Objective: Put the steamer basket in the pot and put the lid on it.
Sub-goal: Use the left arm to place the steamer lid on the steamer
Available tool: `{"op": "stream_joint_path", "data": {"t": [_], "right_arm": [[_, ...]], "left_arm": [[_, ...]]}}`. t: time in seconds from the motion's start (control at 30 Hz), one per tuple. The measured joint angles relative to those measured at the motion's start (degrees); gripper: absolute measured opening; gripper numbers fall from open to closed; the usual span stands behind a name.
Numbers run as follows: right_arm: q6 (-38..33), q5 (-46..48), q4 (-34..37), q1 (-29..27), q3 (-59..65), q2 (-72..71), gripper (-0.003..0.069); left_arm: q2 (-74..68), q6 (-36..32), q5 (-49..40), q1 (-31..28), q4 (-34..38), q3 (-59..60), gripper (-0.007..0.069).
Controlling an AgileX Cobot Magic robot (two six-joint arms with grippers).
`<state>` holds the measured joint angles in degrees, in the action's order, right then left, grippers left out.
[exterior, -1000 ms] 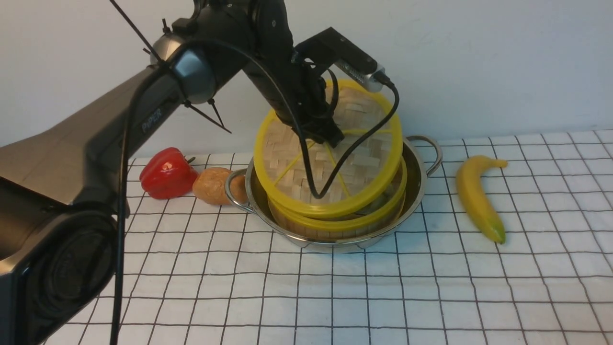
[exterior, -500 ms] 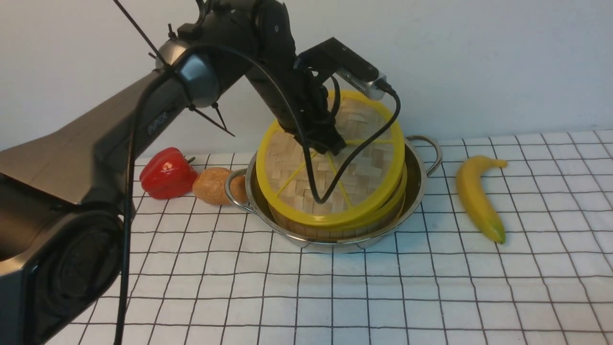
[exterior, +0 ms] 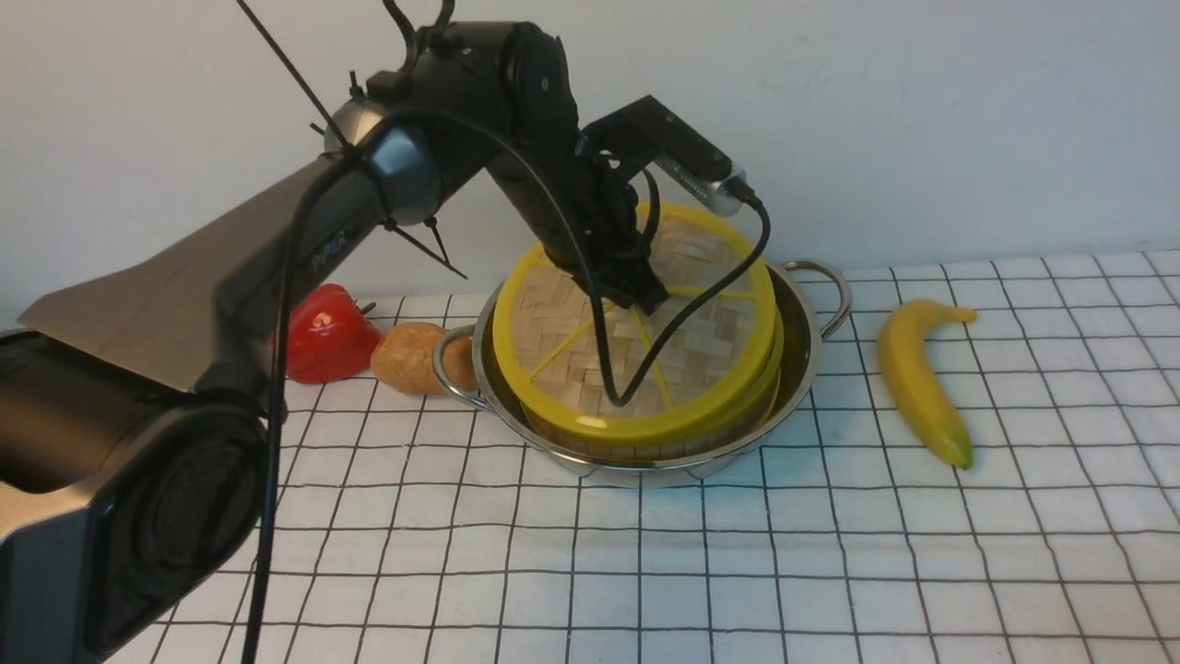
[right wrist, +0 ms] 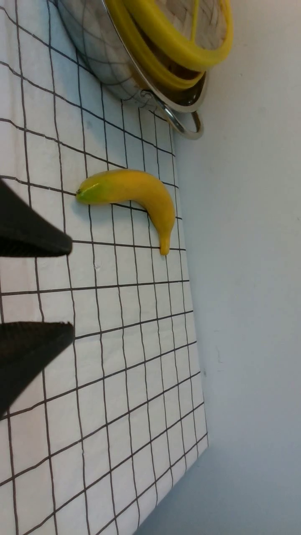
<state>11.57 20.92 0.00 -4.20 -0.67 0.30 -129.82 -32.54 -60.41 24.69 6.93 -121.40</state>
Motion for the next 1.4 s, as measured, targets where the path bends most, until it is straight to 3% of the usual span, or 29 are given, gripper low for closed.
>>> {"op": "stream_joint_path", "data": {"t": [1.03, 1.17, 1.33, 1.4], "right_arm": [[-0.01, 0.0, 0.0, 0.0, 0.0, 0.0, 0.024], [-0.01, 0.0, 0.0, 0.0, 0.0, 0.0, 0.024], [-0.01, 0.0, 0.0, 0.0, 0.0, 0.0, 0.024], [-0.01, 0.0, 0.0, 0.0, 0.0, 0.0, 0.024]], "left_arm": [[-2.73, -2.58, 9.31, 1.46, -0.05, -0.18, 0.0125], [-2.82, -2.09, 9.84, 1.46, -0.05, -0.56, 0.0204], [-3.14, -1.97, 11.11, 1.46, -0.02, -0.75, 0.038], [-3.33, -1.97, 11.23, 1.54, -0.02, -0.75, 0.0484]]}}
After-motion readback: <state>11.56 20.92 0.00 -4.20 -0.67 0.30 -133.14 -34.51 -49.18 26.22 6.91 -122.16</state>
